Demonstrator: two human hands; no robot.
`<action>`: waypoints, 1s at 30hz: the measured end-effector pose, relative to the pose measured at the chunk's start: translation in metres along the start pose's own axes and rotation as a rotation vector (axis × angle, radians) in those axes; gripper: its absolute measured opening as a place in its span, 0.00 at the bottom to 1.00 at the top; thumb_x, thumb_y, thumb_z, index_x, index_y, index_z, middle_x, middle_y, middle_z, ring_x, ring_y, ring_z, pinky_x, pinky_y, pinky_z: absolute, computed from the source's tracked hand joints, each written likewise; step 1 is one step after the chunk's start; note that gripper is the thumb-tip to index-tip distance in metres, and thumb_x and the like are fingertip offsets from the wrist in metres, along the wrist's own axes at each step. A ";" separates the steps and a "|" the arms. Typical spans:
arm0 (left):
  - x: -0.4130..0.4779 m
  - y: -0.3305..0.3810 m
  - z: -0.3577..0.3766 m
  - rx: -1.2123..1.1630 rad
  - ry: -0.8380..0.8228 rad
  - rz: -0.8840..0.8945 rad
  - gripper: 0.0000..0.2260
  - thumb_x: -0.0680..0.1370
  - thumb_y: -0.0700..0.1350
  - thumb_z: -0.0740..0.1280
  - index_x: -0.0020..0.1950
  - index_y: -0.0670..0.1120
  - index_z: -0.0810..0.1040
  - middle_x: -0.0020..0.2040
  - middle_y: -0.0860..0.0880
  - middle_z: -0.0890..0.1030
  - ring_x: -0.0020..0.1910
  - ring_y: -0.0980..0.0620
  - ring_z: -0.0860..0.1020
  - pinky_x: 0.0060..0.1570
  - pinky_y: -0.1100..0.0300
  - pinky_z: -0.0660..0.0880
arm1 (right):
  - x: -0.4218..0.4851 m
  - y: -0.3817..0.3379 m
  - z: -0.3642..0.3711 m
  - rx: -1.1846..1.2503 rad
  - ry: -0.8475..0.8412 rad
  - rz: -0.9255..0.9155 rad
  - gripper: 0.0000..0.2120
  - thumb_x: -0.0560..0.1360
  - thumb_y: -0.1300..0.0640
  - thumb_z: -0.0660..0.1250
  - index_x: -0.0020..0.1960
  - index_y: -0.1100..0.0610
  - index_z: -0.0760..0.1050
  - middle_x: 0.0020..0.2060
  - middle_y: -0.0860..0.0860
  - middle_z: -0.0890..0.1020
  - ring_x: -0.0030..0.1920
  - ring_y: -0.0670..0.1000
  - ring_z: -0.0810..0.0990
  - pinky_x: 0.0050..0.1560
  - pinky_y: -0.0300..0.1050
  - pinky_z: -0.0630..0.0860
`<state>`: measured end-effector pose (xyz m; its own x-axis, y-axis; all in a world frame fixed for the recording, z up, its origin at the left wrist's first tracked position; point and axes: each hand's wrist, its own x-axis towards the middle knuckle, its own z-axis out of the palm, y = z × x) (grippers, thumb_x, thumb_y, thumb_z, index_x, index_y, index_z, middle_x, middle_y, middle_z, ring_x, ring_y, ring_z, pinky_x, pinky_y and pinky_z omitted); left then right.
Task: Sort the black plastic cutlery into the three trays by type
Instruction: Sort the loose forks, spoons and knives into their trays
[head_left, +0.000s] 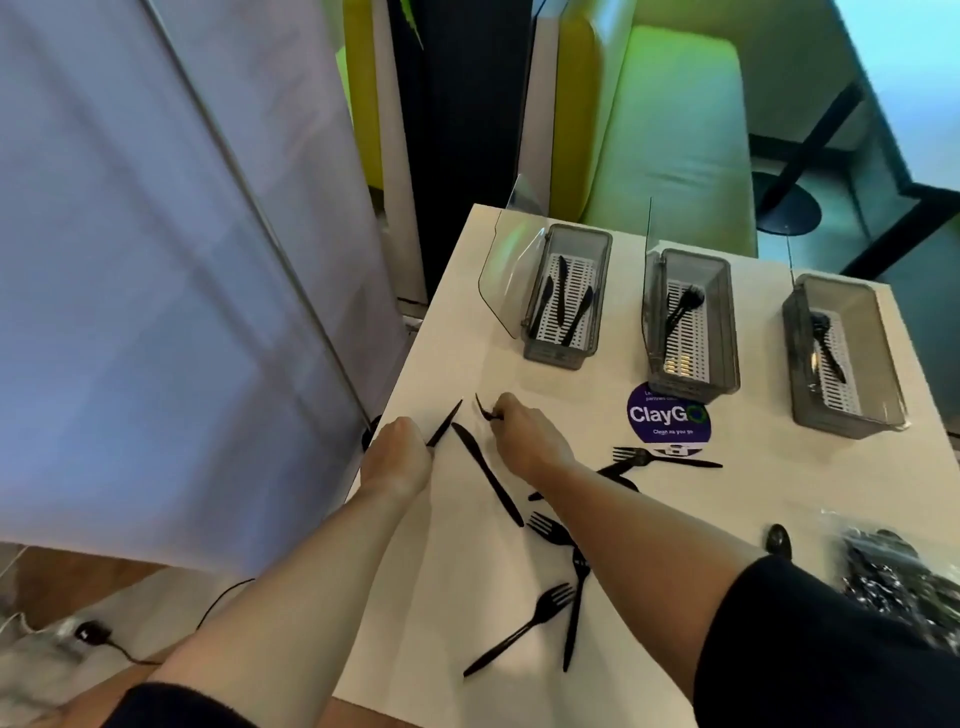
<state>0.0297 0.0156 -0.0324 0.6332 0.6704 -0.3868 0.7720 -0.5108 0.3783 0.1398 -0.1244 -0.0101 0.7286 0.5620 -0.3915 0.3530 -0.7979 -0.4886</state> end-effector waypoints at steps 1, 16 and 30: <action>0.002 0.001 0.000 0.009 0.003 0.010 0.07 0.74 0.41 0.65 0.36 0.44 0.72 0.39 0.44 0.79 0.38 0.42 0.75 0.36 0.56 0.70 | -0.002 -0.001 0.003 0.003 -0.022 0.017 0.13 0.82 0.52 0.61 0.63 0.58 0.70 0.54 0.57 0.80 0.53 0.61 0.79 0.46 0.52 0.74; 0.013 0.010 -0.004 -0.211 -0.049 0.102 0.07 0.79 0.42 0.67 0.42 0.43 0.78 0.41 0.47 0.80 0.44 0.44 0.77 0.41 0.58 0.69 | -0.008 0.003 0.020 0.005 -0.067 0.141 0.06 0.72 0.60 0.67 0.45 0.58 0.71 0.48 0.57 0.82 0.51 0.60 0.82 0.43 0.46 0.75; -0.008 0.065 0.008 -0.887 -0.309 0.066 0.13 0.86 0.47 0.54 0.49 0.41 0.73 0.35 0.44 0.74 0.25 0.48 0.73 0.28 0.56 0.76 | -0.016 0.026 -0.025 0.549 0.177 0.135 0.05 0.77 0.56 0.64 0.48 0.57 0.72 0.40 0.51 0.78 0.39 0.51 0.76 0.41 0.48 0.72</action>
<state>0.0750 -0.0269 -0.0112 0.7593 0.4168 -0.4996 0.4901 0.1388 0.8606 0.1526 -0.1597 0.0030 0.8492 0.3813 -0.3654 -0.0706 -0.6037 -0.7941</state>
